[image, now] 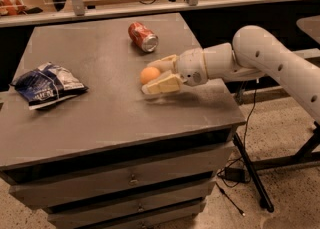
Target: Pick orange
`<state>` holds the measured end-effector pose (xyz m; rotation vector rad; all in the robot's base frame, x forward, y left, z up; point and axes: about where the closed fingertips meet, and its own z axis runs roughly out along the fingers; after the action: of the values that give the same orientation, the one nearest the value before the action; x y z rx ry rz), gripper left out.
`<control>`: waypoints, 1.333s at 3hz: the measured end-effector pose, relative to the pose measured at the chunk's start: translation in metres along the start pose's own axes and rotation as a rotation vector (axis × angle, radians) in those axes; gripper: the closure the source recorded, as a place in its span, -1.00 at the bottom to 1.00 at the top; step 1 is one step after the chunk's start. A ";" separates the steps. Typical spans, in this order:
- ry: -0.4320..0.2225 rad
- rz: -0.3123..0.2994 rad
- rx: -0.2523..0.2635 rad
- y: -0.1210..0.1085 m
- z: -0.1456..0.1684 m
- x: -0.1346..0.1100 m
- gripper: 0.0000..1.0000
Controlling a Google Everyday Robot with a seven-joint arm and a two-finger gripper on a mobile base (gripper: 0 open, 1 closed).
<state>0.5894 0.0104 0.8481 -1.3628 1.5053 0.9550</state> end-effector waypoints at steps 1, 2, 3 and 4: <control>0.001 -0.017 -0.012 0.001 0.002 -0.006 0.25; -0.087 -0.040 -0.002 -0.003 -0.004 -0.026 0.69; -0.177 -0.093 -0.003 -0.005 -0.014 -0.071 1.00; -0.179 -0.110 -0.016 -0.007 -0.021 -0.107 1.00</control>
Offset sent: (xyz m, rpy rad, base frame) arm 0.0080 -0.0001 0.0641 0.2293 -0.0996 0.0091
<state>0.5969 0.0252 0.9566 -1.3209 1.2787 0.9930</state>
